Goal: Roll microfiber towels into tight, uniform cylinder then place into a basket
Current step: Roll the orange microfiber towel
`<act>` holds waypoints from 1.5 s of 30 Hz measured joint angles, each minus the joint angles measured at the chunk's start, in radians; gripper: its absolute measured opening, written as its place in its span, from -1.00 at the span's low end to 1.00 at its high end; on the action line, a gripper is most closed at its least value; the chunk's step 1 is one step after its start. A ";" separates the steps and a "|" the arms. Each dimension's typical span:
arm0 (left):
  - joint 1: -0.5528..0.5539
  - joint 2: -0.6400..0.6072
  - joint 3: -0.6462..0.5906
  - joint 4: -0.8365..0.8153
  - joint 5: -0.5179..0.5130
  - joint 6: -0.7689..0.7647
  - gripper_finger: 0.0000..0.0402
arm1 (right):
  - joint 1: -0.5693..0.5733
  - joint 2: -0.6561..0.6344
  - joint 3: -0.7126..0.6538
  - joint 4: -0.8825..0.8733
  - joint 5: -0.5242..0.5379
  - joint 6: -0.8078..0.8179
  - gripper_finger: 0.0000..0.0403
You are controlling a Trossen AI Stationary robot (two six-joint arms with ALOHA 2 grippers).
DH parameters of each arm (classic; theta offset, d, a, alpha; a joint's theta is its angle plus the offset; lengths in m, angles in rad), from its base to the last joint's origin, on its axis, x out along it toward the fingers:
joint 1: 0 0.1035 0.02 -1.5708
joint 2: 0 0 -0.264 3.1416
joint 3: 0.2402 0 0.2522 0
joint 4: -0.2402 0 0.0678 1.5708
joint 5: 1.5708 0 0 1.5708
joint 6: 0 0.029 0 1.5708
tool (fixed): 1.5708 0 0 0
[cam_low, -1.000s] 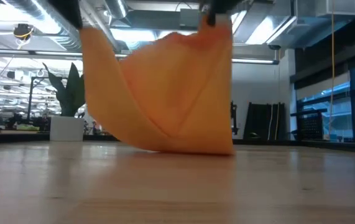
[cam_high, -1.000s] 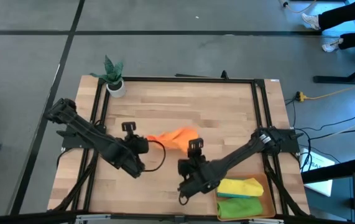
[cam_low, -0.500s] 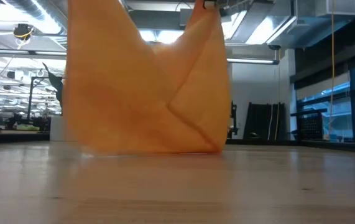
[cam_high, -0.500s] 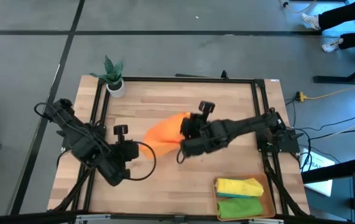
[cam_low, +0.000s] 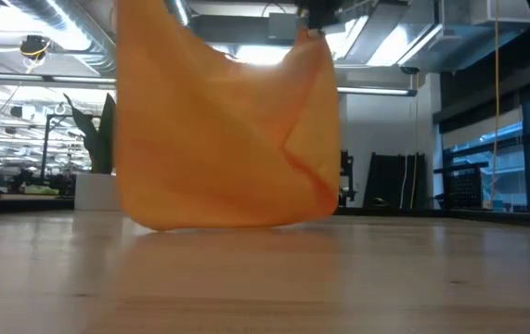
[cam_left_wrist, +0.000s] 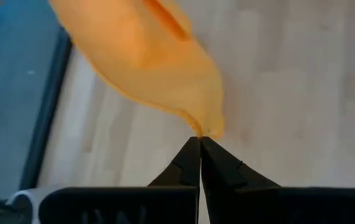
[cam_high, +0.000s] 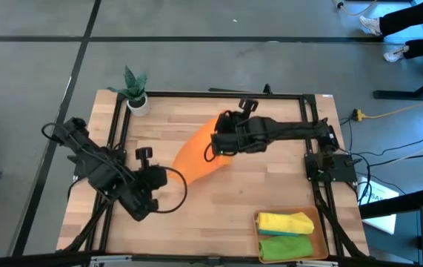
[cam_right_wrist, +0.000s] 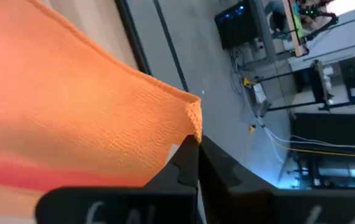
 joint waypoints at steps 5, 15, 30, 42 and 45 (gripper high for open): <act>0.096 0.000 -0.023 0.000 -0.082 0.002 -1.00 | -0.040 -0.017 0.000 0.000 0.026 -0.050 -0.99; 0.377 0.000 -0.040 0.000 -0.116 0.063 -1.00 | -0.048 -0.110 0.000 0.000 0.025 -0.099 -0.99; 0.773 -0.099 -0.041 0.000 -0.272 0.199 -1.00 | -0.085 -0.199 -0.006 0.000 -0.116 -0.128 -0.99; 0.964 -0.092 -0.041 0.014 -0.414 0.323 -1.00 | -0.217 -0.192 -0.038 0.131 -0.104 -0.233 -0.99; 0.966 -0.091 -0.041 0.015 -0.406 0.346 -1.00 | -0.232 -0.190 -0.069 0.167 -0.106 -0.264 -0.99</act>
